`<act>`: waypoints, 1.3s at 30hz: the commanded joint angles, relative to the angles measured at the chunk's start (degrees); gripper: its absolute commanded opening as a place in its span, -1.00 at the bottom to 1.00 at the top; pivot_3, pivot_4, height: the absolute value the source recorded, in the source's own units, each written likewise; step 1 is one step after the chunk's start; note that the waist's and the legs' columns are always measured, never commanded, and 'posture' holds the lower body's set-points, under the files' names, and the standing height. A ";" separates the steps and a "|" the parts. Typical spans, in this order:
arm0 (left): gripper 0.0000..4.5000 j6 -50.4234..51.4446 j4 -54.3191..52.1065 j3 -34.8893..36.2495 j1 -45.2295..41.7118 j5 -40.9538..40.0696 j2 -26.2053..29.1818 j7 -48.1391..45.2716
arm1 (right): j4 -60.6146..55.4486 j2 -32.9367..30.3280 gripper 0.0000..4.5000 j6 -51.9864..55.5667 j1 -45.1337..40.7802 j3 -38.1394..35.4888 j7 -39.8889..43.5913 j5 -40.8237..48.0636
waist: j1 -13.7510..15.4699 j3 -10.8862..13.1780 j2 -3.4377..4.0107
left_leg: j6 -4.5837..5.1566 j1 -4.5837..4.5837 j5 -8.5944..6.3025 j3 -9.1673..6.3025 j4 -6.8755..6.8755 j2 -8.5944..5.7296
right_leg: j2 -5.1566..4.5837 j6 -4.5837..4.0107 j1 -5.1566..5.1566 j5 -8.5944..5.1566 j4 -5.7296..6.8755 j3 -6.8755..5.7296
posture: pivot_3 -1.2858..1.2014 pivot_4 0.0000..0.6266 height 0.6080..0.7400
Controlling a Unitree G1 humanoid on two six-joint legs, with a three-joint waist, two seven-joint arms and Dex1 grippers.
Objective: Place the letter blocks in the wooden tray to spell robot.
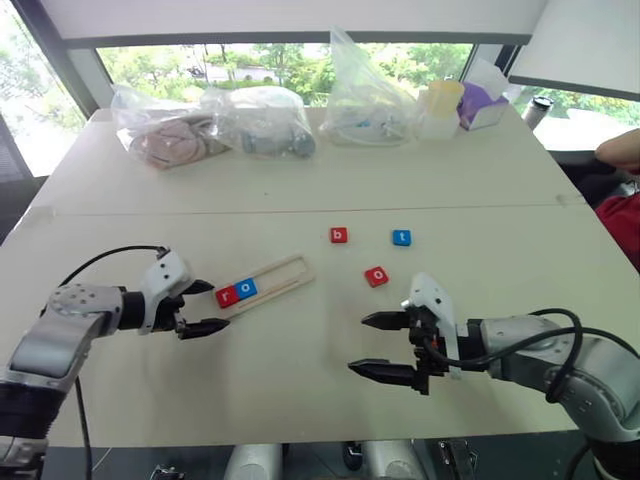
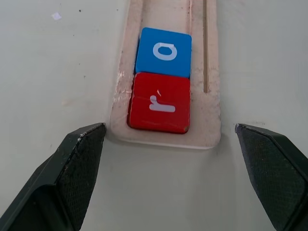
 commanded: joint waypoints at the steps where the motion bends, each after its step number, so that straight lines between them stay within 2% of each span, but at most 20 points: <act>1: 1.00 -2.11 1.75 -2.91 -0.23 3.31 -1.30 0.60 | 0.15 0.28 0.98 -1.57 -0.83 0.61 -0.01 -1.12 | 0.10 -0.05 0.06 | 0.00 0.01 0.00 0.00 0.00 0.00 | 0.00 0.00 0.02 0.00 0.00 0.00 | 0.03 -0.52 1.00; 4: 1.00 -3.04 3.55 -4.19 -0.70 4.72 -2.67 0.51 | 0.68 0.31 0.98 -2.06 -0.87 0.86 0.21 -1.80 | 0.39 -0.18 0.27 | 0.00 0.02 0.00 0.00 0.04 -0.03 | -0.03 0.02 0.06 0.01 -0.01 0.00 | 0.03 -0.52 1.00; 7: 0.62 -2.92 3.48 -4.25 -0.23 4.45 -3.47 -0.34 | 0.84 0.09 1.00 -2.53 -0.47 0.99 0.34 -2.71 | 0.53 -0.25 0.36 | 0.00 0.04 0.00 0.00 0.08 -0.04 | -0.03 0.07 0.09 0.03 0.00 0.00 | 0.03 -0.52 1.00; 8: 0.44 -3.01 3.49 -4.21 -0.14 4.58 -3.57 -0.40 | 0.89 0.08 1.00 -2.63 -0.43 1.03 0.35 -2.89 | 0.53 -0.28 0.37 | 0.00 0.05 0.00 0.00 0.08 -0.04 | -0.02 0.07 0.09 0.04 0.00 0.00 | 0.03 -0.52 1.00; 9: 0.39 -2.81 3.33 -3.83 -0.07 4.18 -3.92 -0.30 | 0.86 0.15 1.00 -2.62 -0.36 0.94 0.24 -2.95 | 0.53 -0.31 0.41 | 0.00 0.05 0.00 0.00 0.08 -0.04 | -0.01 0.07 0.09 0.04 0.00 0.00 | 0.03 -0.52 1.00; 15: 0.39 -2.24 0.75 -4.15 -0.61 3.27 -2.06 -4.49 | 1.02 -0.01 1.00 -2.55 -0.32 0.65 -0.27 -3.56 | 0.74 -0.35 0.47 | 0.00 0.04 0.00 0.00 0.08 -0.04 | -0.01 0.08 0.09 0.04 -0.01 0.01 | 0.03 -0.52 1.00; 19: 0.39 -8.61 2.97 -6.10 -6.16 5.11 -1.72 -8.90 | 2.08 0.08 1.00 -2.54 -0.91 0.33 -0.36 -4.11 | 1.01 -0.33 0.45 | 0.00 0.02 0.00 0.01 0.08 -0.05 | 0.00 0.07 0.08 0.03 -0.02 0.01 | 0.03 -0.52 1.00; 22: 0.39 -15.15 7.98 -10.11 -11.47 8.84 -2.06 -12.73 | 3.12 0.27 1.00 -2.92 -1.30 1.01 -0.36 -5.28 | 1.11 -0.31 0.42 | 0.00 -0.01 0.00 0.00 0.10 -0.05 | 0.03 0.06 0.07 0.03 -0.03 0.00 | 0.03 -0.52 1.00; 25: 0.39 -20.38 16.62 -13.27 -17.70 11.60 -4.99 -14.65 | 3.21 1.72 1.00 -3.12 -1.61 1.65 -1.81 -6.25 | 1.14 -0.32 0.41 | 0.01 -0.03 0.00 0.01 0.10 -0.06 | 0.06 0.06 0.05 0.04 -0.03 0.00 | 0.03 -0.52 1.00; 32: 0.39 -27.73 28.72 -15.99 -24.87 14.99 -9.58 -18.10 | 1.36 3.54 1.00 -1.84 -0.45 1.71 -4.18 -6.32 | 1.18 -0.32 0.42 | 0.02 -0.05 0.00 0.00 0.11 -0.07 | 0.06 0.18 0.06 0.16 -0.02 0.01 | 0.03 -0.52 1.00; 34: 0.86 -27.96 29.33 -16.14 -25.05 15.22 -9.92 -19.15 | 0.85 3.58 1.00 -1.53 -0.10 1.50 -4.72 -6.12 | 1.13 -0.33 0.42 | 0.02 -0.04 0.01 -0.01 0.13 -0.07 | 0.06 0.21 0.07 0.14 -0.01 0.01 | 0.03 -0.52 1.00; 35: 0.99 -27.50 29.15 -16.15 -24.93 15.15 -9.96 -19.65 | 0.64 3.59 1.00 -1.42 0.05 1.32 -4.99 -6.04 | 1.09 -0.33 0.42 | 0.02 -0.03 0.01 -0.01 0.13 -0.07 | 0.06 0.22 0.07 0.14 0.00 0.01 | 0.03 -0.52 1.00; 39: 0.99 -26.55 27.80 -15.14 -24.18 15.08 -10.34 -18.59 | 0.92 4.47 1.00 -1.41 -0.51 0.30 -6.79 -6.33 | 0.88 -0.34 0.43 | 0.02 -0.02 0.01 -0.01 0.12 -0.07 | 0.06 0.23 0.07 0.15 0.00 0.01 | 0.03 -0.52 1.00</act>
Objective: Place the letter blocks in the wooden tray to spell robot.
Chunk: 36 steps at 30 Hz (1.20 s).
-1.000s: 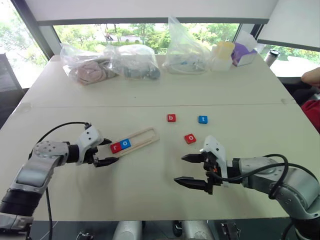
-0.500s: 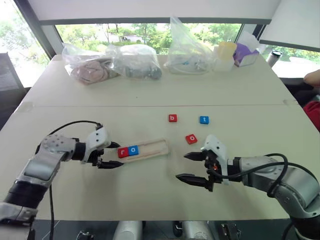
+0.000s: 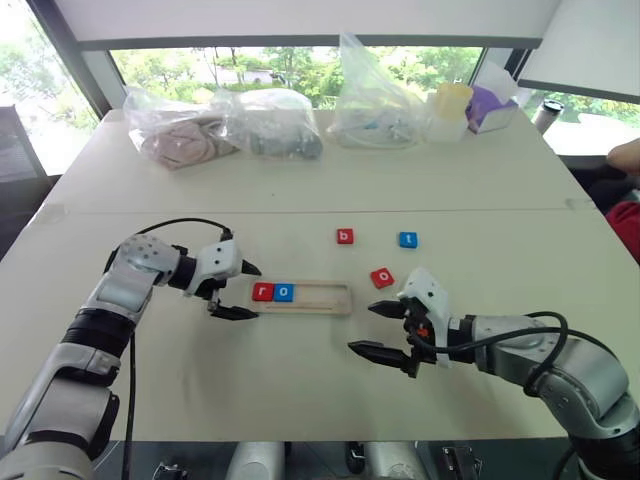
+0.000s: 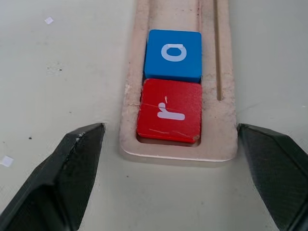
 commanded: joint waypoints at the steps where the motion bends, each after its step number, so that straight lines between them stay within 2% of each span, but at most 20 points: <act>1: 0.99 1.39 -1.73 -0.17 1.29 0.85 -0.44 1.18 | -1.04 2.38 1.00 -0.31 -1.75 -2.37 -2.81 0.43 | -0.08 0.00 0.00 | 0.00 0.00 0.00 0.00 -0.01 0.00 | 0.00 0.00 0.00 0.00 0.00 0.00 | 0.03 -0.52 1.00; 6: 0.99 6.08 -6.62 3.56 2.46 -1.44 3.33 1.00 | 6.60 10.01 1.00 2.03 -12.78 -3.33 -12.13 -2.81 | -0.79 0.01 -0.01 | 0.00 0.01 0.00 -0.01 0.06 0.01 | 0.01 0.01 0.00 0.03 0.04 0.02 | 0.03 -0.52 1.00; 9: 0.99 13.63 -11.85 8.34 3.91 -5.95 8.19 -0.46 | 17.99 19.64 1.00 6.08 -22.68 -3.07 -23.23 -7.77 | -1.87 0.06 -0.15 | 0.00 0.01 0.00 -0.01 0.04 0.06 | 0.08 -0.05 -0.05 0.07 0.08 0.03 | 0.03 -0.52 1.00; 14: 0.99 24.89 -20.27 15.37 8.90 -10.00 17.80 0.29 | 32.74 29.73 1.00 3.79 -30.55 -0.97 -31.31 -16.40 | -2.85 0.09 -0.13 | 0.01 -0.06 0.00 -0.02 -0.27 0.26 | 0.22 -0.26 -0.36 0.19 0.28 0.02 | 0.03 -0.52 1.00; 19: 0.99 42.46 -32.16 30.69 10.04 -25.30 13.55 11.03 | 40.77 34.70 1.00 -0.76 -32.88 2.13 -32.61 -22.43 | -2.78 0.10 -0.16 | 0.02 -0.24 -0.01 0.00 -0.23 0.21 | 0.06 -0.17 -0.49 0.16 0.33 0.02 | 0.03 -0.52 1.00; 23: 0.99 50.35 -44.42 36.12 17.22 -31.76 11.43 17.23 | 45.12 37.06 1.00 -2.83 -35.28 3.79 -32.44 -26.02 | -3.34 0.09 -0.15 | 0.03 -0.04 -0.01 0.36 -0.21 0.17 | -0.03 -0.09 -0.43 0.20 0.31 0.28 | 0.03 -0.52 1.00; 27: 0.99 53.52 -50.33 38.38 20.94 -35.52 9.01 23.36 | 49.26 39.30 1.00 -3.72 -37.73 3.43 -32.87 -28.31 | -3.03 0.08 -0.17 | 0.02 0.02 -0.01 0.34 -0.17 0.23 | 0.12 -0.13 -0.45 0.19 0.44 0.35 | 0.03 -0.52 1.00; 34: 0.99 51.89 -51.49 37.02 23.79 -35.61 6.99 28.38 | 55.50 44.86 1.00 -3.90 -39.86 3.70 -34.51 -31.67 | -3.05 0.06 -0.20 | 0.02 0.16 0.00 0.40 -0.09 0.33 | 0.36 -0.23 -0.45 0.20 0.67 0.50 | 0.03 -0.52 1.00; 36: 1.00 51.20 -51.05 36.30 23.61 -35.43 6.49 29.17 | 56.82 45.83 0.76 -4.79 -39.58 4.09 -34.66 -32.85 | -3.12 0.06 -0.20 | 0.02 0.21 0.00 0.48 -0.10 0.41 | 0.46 -0.25 -0.45 0.21 0.68 0.60 | 0.03 -0.52 1.00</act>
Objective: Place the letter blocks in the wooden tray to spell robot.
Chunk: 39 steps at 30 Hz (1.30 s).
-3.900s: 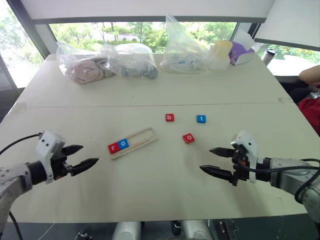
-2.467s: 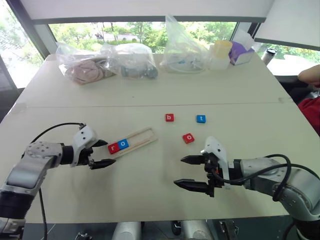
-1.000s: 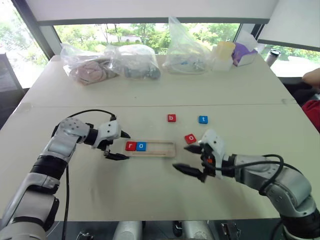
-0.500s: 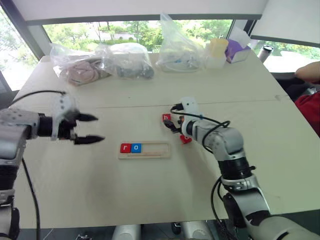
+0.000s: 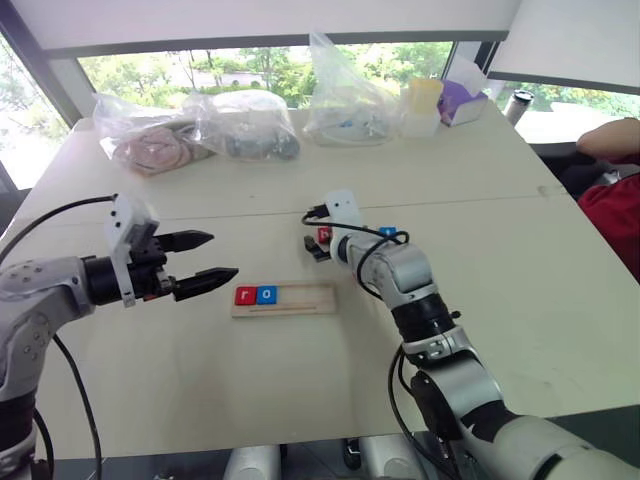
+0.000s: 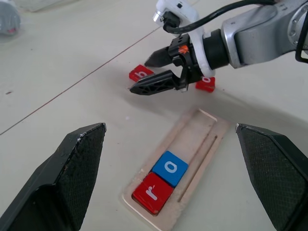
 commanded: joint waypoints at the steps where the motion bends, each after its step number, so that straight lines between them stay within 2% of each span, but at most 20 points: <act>1: 1.00 -2.02 -0.19 -0.31 -0.52 -0.33 -0.55 1.48 | 2.48 2.07 0.63 -1.58 0.10 0.92 0.04 -1.53 | -0.05 0.00 0.00 | 0.00 0.03 0.00 0.03 -0.01 0.03 | 0.04 -0.01 0.00 0.00 0.00 0.04 | 0.03 -0.52 1.00; 6: 1.00 -3.34 0.75 -2.93 -1.95 -0.19 -1.44 2.28 | 3.71 1.97 -0.47 -4.30 0.39 0.40 -0.44 -4.09 | -0.30 -0.01 -0.02 | 0.00 0.12 0.00 0.13 -0.03 0.12 | 0.17 -0.06 -0.01 0.03 0.01 0.23 | 0.03 -0.52 1.00; 9: 1.00 -3.64 1.55 -4.88 -3.88 -0.61 -1.62 1.90 | -0.41 -0.32 -0.48 -6.93 1.41 0.01 0.08 -5.50 | -0.36 -0.01 -0.02 | 0.00 0.13 0.00 0.15 -0.03 0.15 | 0.21 -0.07 -0.01 0.04 0.03 0.25 | 0.03 -0.52 1.00; 12: 1.00 -3.13 2.42 -6.42 -6.51 -1.73 -2.00 1.02 | -13.93 -6.26 -0.48 -3.56 5.59 0.37 3.60 -5.61 | 0.43 0.00 -0.01 | 0.00 0.00 0.00 0.14 -0.01 0.15 | 0.21 -0.07 -0.09 0.04 0.01 0.26 | 0.03 -0.52 1.00; 15: 1.00 -3.06 2.14 -10.18 -8.17 -1.80 -2.12 -0.50 | -32.37 -11.99 -0.48 8.45 10.72 -2.11 6.29 -2.69 | 0.36 0.01 -0.01 | 0.00 -0.26 0.00 0.20 0.01 0.05 | 0.10 -0.02 -0.34 0.03 0.00 0.28 | 0.03 -0.52 1.00; 17: 1.00 -3.44 2.22 -12.58 -9.41 -1.60 -2.73 -1.19 | -42.77 -13.08 -0.48 17.55 13.66 -5.00 5.85 -1.71 | 0.37 0.00 -0.02 | 0.00 -0.29 -0.01 0.23 -0.02 0.04 | 0.08 0.01 -0.36 0.02 -0.05 0.31 | 0.03 -0.52 1.00; 20: 1.00 -4.11 3.85 -15.50 -12.50 -0.82 -4.36 -1.38 | -55.19 -8.76 -0.48 31.68 18.29 -12.05 3.12 -2.85 | 0.08 -0.01 -0.05 | 0.01 -0.24 -0.02 0.18 -0.08 0.09 | 0.20 0.00 -0.36 0.00 -0.03 0.34 | 0.03 -0.52 1.00; 22: 1.00 -4.20 4.95 -16.75 -13.99 -0.76 -4.86 -2.01 | -59.91 -5.49 -0.48 36.92 21.53 -14.67 1.18 -4.53 | 0.10 -0.02 -0.05 | 0.01 -0.18 -0.02 0.17 -0.09 0.21 | 0.35 -0.05 -0.38 -0.02 0.03 0.38 | 0.03 -0.52 1.00; 25: 1.00 -4.25 5.87 -18.12 -14.75 -0.63 -4.72 -3.07 | -63.32 -2.15 -0.48 38.74 26.79 -16.28 -1.01 -6.12 | 0.14 -0.01 -0.03 | 0.01 -0.11 -0.01 0.15 -0.09 0.31 | 0.49 -0.05 -0.41 -0.11 0.12 0.35 | 0.03 -0.52 1.00; 28: 1.00 -5.20 8.39 -19.72 -15.86 0.61 -4.58 -4.57 | -62.83 -2.11 -0.48 38.74 30.40 -15.42 -1.59 -6.71 | 0.07 0.00 -0.03 | 0.01 -0.12 -0.01 0.26 -0.06 0.30 | 0.47 -0.24 -0.45 -0.17 0.13 0.38 | 0.03 -0.52 1.00; 33: 1.00 -5.85 10.46 -21.33 -17.31 2.03 -4.30 -6.27 | -61.51 -0.70 -0.48 38.74 30.70 -14.42 -2.33 -7.52 | 0.05 -0.01 -0.04 | 0.01 -0.14 -0.01 0.26 -0.04 0.29 | 0.47 -0.27 -0.44 -0.18 0.11 0.39 | 0.03 -0.52 1.00; 39: 1.00 -5.46 10.16 -20.98 -16.35 2.24 -3.51 -6.82 | -61.70 1.15 0.85 38.74 30.97 -13.94 -3.14 -8.36 | 0.09 -0.01 -0.04 | 0.01 -0.15 -0.01 0.24 -0.08 0.30 | 0.47 -0.23 -0.45 -0.18 0.08 0.40 | 0.03 -0.52 1.00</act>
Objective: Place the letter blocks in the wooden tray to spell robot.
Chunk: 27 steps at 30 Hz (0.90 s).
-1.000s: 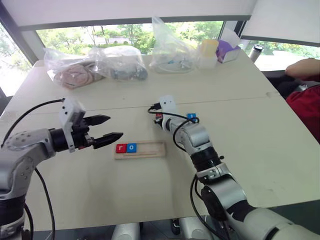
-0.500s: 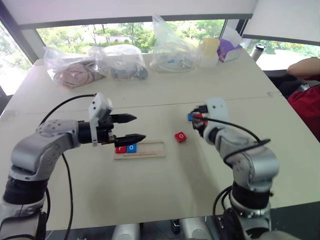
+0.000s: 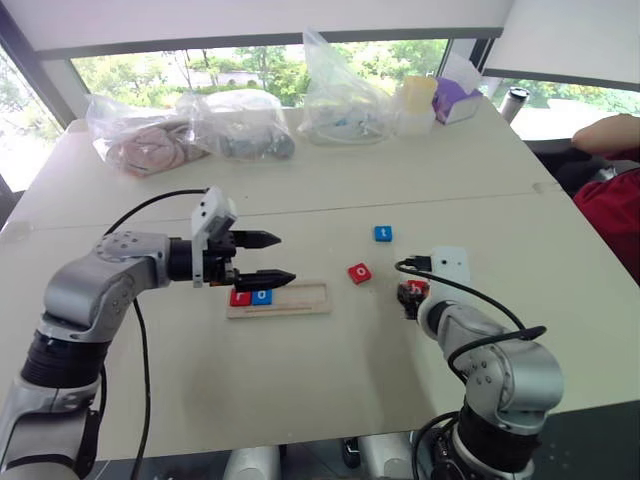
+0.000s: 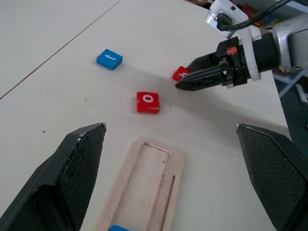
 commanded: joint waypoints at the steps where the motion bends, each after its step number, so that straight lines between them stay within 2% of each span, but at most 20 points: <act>1: 1.00 -0.75 -1.01 0.89 0.55 0.11 0.97 -0.60 | -1.28 0.05 0.97 0.41 -0.48 0.05 -0.44 -0.69 | 0.04 0.00 0.00 | 0.00 0.00 0.00 0.01 0.01 -0.01 | -0.01 0.00 0.00 0.00 0.00 0.00 | 0.03 -0.52 1.00; 3: 1.00 -0.72 -1.33 1.26 1.12 -0.06 1.32 -0.83 | -2.87 -1.78 0.97 0.15 -1.87 -0.19 0.00 -0.86 | 0.09 0.00 0.00 | 0.00 -0.02 0.00 0.02 0.03 -0.01 | -0.04 -0.02 0.01 -0.01 -0.03 0.00 | 0.03 -0.52 1.00; 5: 1.00 -0.39 -1.81 1.45 1.49 -0.46 1.52 -0.96 | -3.16 -12.44 0.97 -2.28 -3.03 3.20 4.74 1.11 | 0.15 0.04 0.05 | 0.00 -0.05 0.00 0.02 0.04 -0.02 | -0.05 -0.03 0.00 -0.02 -0.08 0.00 | 0.03 -0.52 1.00; 6: 1.00 -0.23 -2.21 1.32 1.61 -0.71 1.45 -1.01 | -1.12 -17.53 0.97 -6.59 -3.75 2.05 9.14 2.65 | 0.19 0.09 0.07 | 0.00 -0.08 0.00 0.02 0.05 -0.04 | -0.08 -0.03 0.01 -0.02 -0.12 0.00 | 0.03 -0.52 1.00; 8: 1.00 -0.11 -2.64 1.14 1.72 -0.95 1.37 -1.05 | 1.75 -22.40 0.97 -11.94 -4.26 -0.07 13.84 4.82 | 0.11 0.08 0.02 | 0.00 -0.12 0.00 0.07 0.06 -0.13 | -0.13 -0.01 0.05 -0.03 -0.30 0.08 | 0.03 -0.52 1.00; 10: 1.00 0.30 -3.56 0.72 1.88 -1.63 1.34 -1.50 | 4.12 -32.17 0.97 -20.93 -2.88 0.07 28.15 10.89 | 0.10 0.09 0.00 | 0.01 -0.11 -0.01 0.05 0.00 -0.12 | -0.04 0.02 0.14 -0.01 -0.49 0.07 | 0.03 -0.52 1.00; 12: 1.00 0.42 -5.59 -0.79 2.00 -1.43 1.77 -2.10 | 8.38 -43.78 0.97 -37.15 1.89 1.09 44.35 12.89 | 0.17 0.11 0.03 | 0.13 -0.11 -0.07 0.05 -0.09 -0.09 | -0.01 0.09 0.15 0.02 -0.61 0.07 | 0.03 -0.52 1.00; 14: 1.00 -0.50 -7.47 -2.70 2.44 0.12 2.88 -2.95 | 14.83 -50.26 0.97 -48.72 4.83 2.16 52.47 12.38 | 0.16 0.11 -0.02 | 0.38 -0.08 -0.22 0.05 -0.12 -0.07 | 0.00 0.37 0.27 -0.01 -0.70 0.05 | 0.03 -0.52 1.00; 17: 1.00 -7.48 -8.86 -7.95 3.68 9.25 5.02 -2.31 | 28.58 -54.85 0.97 -64.66 5.51 4.48 61.81 10.78 | 0.02 0.13 -0.04 | 0.53 -0.06 -0.31 0.20 -0.08 -0.05 | 0.02 0.42 0.34 -0.02 -0.79 0.13 | 0.03 -0.52 1.00; 20: 1.00 -7.00 -11.52 -6.92 4.46 6.65 3.37 -1.78 | 38.61 -56.08 0.97 -75.74 2.85 7.08 67.42 9.07 | 0.08 0.17 -0.07 | 0.53 -0.03 -0.31 0.33 -0.02 -0.06 | 0.00 0.39 0.33 -0.02 -0.79 0.27 | 0.03 -0.52 1.00; 27: 1.00 -6.64 -13.74 -9.03 4.95 7.79 3.39 -2.37 | 50.74 -53.92 0.97 -84.28 -2.94 10.09 72.44 8.19 | 0.24 0.21 -0.08 | 0.52 0.08 -0.30 0.29 0.17 -0.06 | 0.03 0.33 0.50 0.08 -0.74 0.27 | 0.03 -0.52 1.00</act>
